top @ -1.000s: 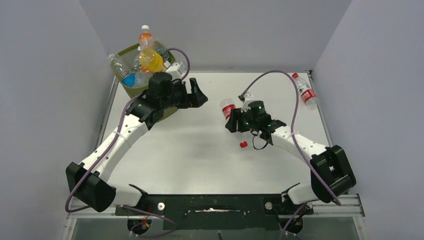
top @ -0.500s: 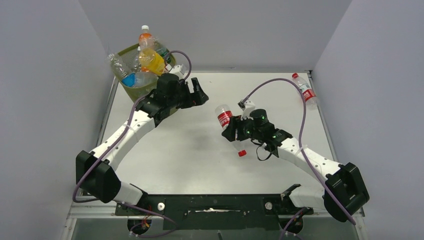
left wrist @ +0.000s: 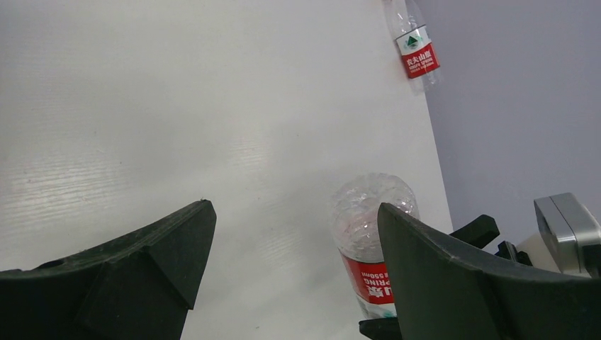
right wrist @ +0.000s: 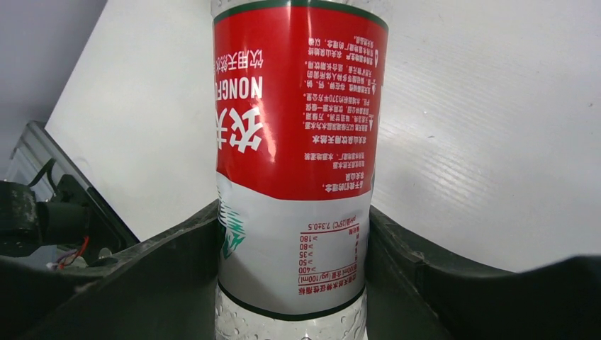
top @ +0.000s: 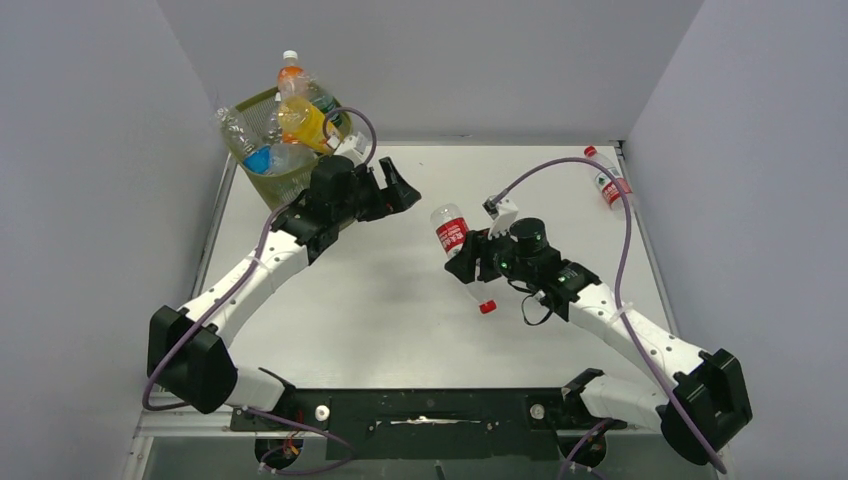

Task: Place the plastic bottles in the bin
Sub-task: Place the plastic bottle in the trash bin.

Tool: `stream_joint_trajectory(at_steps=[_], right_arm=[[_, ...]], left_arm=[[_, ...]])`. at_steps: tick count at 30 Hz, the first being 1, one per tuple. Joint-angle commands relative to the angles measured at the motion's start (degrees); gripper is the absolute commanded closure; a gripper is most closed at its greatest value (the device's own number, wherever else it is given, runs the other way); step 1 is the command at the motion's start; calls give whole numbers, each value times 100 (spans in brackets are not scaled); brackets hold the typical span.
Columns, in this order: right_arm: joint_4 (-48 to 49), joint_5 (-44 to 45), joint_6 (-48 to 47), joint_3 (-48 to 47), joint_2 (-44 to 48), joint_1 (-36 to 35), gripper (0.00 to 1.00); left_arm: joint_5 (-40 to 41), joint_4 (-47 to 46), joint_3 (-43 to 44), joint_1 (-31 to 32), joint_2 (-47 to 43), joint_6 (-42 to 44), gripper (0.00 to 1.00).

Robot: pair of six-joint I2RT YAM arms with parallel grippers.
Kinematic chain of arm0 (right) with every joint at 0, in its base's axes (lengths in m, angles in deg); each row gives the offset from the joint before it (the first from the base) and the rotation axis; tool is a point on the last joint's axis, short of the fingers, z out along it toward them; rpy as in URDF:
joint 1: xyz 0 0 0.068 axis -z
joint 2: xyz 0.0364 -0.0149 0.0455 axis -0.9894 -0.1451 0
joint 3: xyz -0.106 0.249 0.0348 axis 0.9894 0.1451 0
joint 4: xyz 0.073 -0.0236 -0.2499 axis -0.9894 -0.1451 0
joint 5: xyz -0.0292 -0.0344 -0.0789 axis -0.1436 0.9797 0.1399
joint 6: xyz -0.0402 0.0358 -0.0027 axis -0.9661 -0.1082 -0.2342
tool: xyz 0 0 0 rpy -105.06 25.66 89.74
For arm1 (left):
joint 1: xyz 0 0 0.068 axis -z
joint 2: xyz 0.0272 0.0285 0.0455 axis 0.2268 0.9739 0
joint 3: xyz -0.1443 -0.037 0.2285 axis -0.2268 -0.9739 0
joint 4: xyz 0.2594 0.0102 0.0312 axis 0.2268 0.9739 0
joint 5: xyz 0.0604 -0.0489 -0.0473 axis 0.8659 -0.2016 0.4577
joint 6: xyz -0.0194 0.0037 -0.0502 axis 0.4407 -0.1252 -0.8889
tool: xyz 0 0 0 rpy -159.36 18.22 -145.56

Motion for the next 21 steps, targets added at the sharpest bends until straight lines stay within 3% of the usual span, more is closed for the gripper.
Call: stream_joint_trajectory(at_steps=[1,12,21], right_arm=[[486,-20,301,177,390,-151,48],[579,76,694,270,680,-310,48],[806,-201,793,284,971,-318,47]], left_arm=[[-276,-568,-134,-3,-343,-80,14],[-602,-964,-554,-7,-558,-248,14],[-706,-1896,-933,3,-505,-955,15]])
